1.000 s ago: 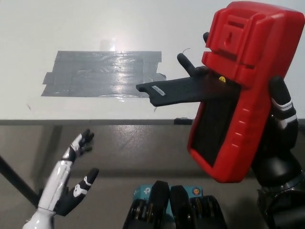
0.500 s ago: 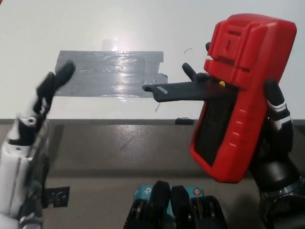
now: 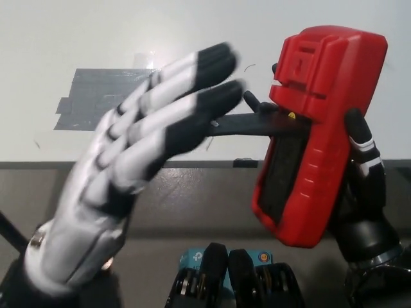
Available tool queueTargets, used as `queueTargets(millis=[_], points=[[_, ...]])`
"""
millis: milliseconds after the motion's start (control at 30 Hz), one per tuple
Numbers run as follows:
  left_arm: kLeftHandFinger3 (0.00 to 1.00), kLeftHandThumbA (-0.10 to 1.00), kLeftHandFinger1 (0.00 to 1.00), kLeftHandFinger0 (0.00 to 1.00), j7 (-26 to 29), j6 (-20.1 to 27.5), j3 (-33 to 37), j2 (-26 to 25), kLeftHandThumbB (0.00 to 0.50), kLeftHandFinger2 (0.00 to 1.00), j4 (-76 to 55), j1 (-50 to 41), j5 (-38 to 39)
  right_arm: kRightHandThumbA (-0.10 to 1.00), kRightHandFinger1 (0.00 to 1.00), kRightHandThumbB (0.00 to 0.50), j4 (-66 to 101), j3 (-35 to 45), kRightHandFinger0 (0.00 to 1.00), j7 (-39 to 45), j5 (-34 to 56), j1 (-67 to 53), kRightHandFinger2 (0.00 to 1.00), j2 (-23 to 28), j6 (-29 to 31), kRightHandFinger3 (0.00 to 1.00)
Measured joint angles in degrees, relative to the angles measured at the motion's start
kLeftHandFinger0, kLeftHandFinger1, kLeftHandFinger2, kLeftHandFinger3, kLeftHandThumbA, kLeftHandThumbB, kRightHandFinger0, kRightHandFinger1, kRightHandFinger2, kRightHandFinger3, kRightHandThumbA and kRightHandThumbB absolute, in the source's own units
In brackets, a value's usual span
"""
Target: The robot first picks the multimeter with right hand and then unfolds the black stand on the back of it using left hand
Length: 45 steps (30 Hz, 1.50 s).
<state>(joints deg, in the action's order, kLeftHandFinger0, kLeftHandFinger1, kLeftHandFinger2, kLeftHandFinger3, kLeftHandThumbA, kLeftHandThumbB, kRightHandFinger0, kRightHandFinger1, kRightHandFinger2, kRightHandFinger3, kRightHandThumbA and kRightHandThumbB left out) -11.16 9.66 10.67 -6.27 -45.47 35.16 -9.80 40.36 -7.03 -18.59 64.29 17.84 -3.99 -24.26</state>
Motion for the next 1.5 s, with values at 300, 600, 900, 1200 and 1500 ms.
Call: queueTargets(millis=[300,600,900,1200,1500], points=[[1.0,1.0,1.0,1.0,-2.8,-5.0,0.4,-0.4,0.235,1.0,0.0,1.3,-1.5,-0.1,0.0,0.156,0.2,-0.2,1.0,-0.2,0.1,0.0,0.18,0.1,0.0,0.09],[1.0,1.0,1.0,1.0,-3.2,-5.0,-0.7,0.1,0.266,1.0,0.8,2.2,-2.4,-0.1,0.0,0.134,1.8,-0.1,1.0,-0.2,0.3,0.0,0.11,0.2,0.1,0.06],[1.0,1.0,1.0,1.0,-3.3,-4.3,-1.6,0.3,0.283,1.0,-0.2,-0.2,-6.7,-0.1,0.0,0.135,3.6,0.6,1.0,-0.3,0.3,0.1,0.08,0.2,0.2,0.1],[1.0,1.0,1.0,1.0,-3.1,-2.1,-1.3,2.9,0.358,1.0,0.3,-7.6,-10.8,-0.1,0.0,0.156,4.2,2.2,1.0,-0.6,3.0,1.2,0.16,0.1,1.2,0.19],[1.0,1.0,1.0,1.0,-2.2,2.2,-1.3,4.6,0.3,1.0,2.5,-9.8,-12.9,-0.1,0.0,0.172,5.7,2.3,1.0,-2.2,4.8,1.9,0.18,0.0,1.5,0.21]])
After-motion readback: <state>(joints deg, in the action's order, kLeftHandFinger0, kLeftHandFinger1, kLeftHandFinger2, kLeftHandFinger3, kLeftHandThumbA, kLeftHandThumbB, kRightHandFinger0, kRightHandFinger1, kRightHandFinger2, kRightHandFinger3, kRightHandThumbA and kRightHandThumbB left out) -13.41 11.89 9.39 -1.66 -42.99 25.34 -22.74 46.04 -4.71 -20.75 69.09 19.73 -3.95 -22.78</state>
